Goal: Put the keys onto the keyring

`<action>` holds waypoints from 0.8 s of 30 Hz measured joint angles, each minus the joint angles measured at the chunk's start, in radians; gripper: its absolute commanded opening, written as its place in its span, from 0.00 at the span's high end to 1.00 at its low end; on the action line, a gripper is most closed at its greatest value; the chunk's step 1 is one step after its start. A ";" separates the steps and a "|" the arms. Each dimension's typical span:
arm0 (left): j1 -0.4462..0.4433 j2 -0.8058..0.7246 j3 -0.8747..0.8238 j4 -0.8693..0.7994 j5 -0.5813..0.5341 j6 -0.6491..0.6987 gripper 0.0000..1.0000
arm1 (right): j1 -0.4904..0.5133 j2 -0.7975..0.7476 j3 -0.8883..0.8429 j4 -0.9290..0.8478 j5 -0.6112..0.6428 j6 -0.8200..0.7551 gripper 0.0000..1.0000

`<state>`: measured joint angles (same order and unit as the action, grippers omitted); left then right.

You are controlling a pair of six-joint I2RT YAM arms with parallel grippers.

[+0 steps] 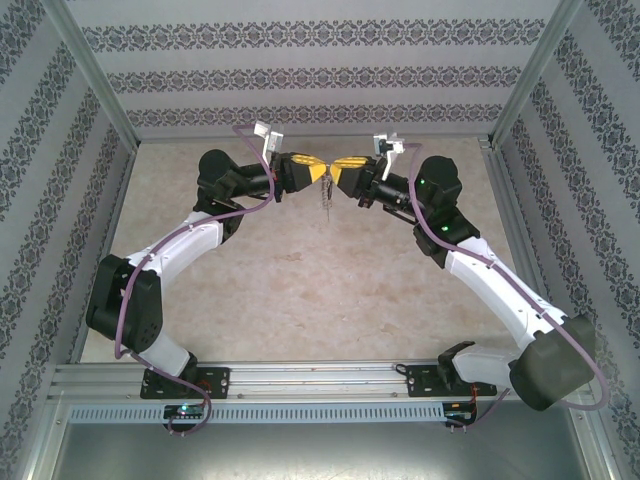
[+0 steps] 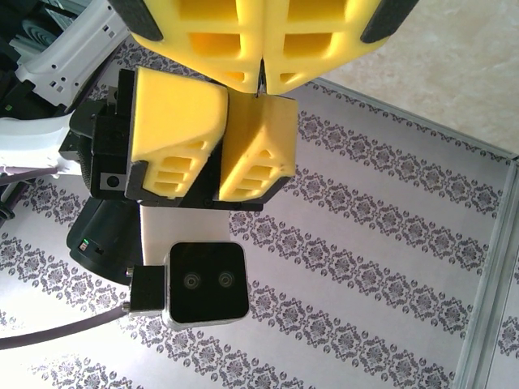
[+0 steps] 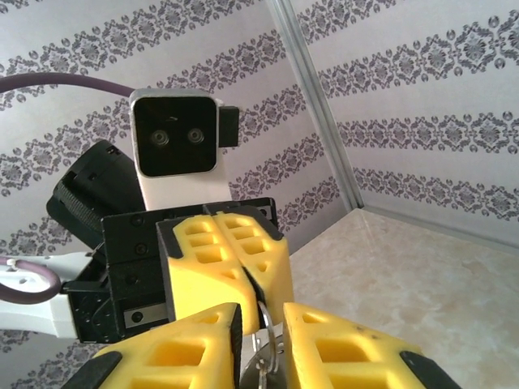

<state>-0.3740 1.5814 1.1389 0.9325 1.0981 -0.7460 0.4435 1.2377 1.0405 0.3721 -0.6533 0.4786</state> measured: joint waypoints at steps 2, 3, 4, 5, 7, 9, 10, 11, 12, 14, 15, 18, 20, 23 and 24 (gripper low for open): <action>0.000 0.000 0.000 0.000 0.000 0.000 1.00 | 0.002 0.000 0.000 0.000 -0.003 0.004 0.81; 0.000 0.000 0.000 0.000 0.000 0.000 1.00 | 0.002 0.002 0.000 0.000 -0.003 0.006 0.83; 0.000 0.000 0.000 0.000 0.000 0.000 1.00 | 0.002 0.003 0.000 0.001 -0.004 0.010 0.84; 0.000 0.000 0.000 0.000 0.000 0.000 1.00 | 0.002 0.006 0.000 0.003 -0.006 0.012 0.84; 0.000 0.000 0.000 0.000 0.001 0.000 1.00 | 0.003 0.013 0.000 0.007 -0.014 0.014 0.84; -0.002 0.000 0.000 0.000 0.000 0.000 1.00 | 0.004 0.022 0.000 0.006 -0.026 0.017 0.84; -0.004 0.000 0.000 0.000 0.000 0.000 1.00 | 0.004 0.026 0.000 0.006 -0.032 0.018 0.84; -0.005 0.000 0.000 -0.001 0.000 0.000 1.00 | 0.004 0.030 0.001 0.007 -0.039 0.021 0.86; -0.004 0.000 0.000 -0.001 0.000 0.000 1.00 | 0.004 0.033 0.005 0.007 -0.043 0.022 0.88; -0.004 0.000 0.000 0.000 -0.001 0.000 1.00 | 0.004 0.035 0.010 0.008 -0.048 0.025 0.90; -0.004 0.000 0.000 0.000 -0.003 0.000 1.00 | 0.004 0.035 0.011 0.007 -0.048 0.025 0.90; -0.003 0.000 0.000 0.000 -0.004 0.000 1.00 | 0.003 0.036 0.011 0.007 -0.048 0.028 0.99; -0.003 0.000 0.000 0.000 -0.004 0.000 1.00 | 0.003 0.036 0.011 0.007 -0.050 0.032 1.00; -0.004 0.000 0.000 0.000 -0.004 0.000 1.00 | -0.004 0.036 0.011 0.007 -0.061 0.032 1.00; -0.004 0.000 0.000 0.000 -0.003 0.000 1.00 | -0.008 0.036 0.011 0.007 -0.065 0.032 1.00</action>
<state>-0.3782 1.5814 1.1389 0.9321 1.0946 -0.7460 0.4355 1.2736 1.0519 0.3790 -0.7185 0.5110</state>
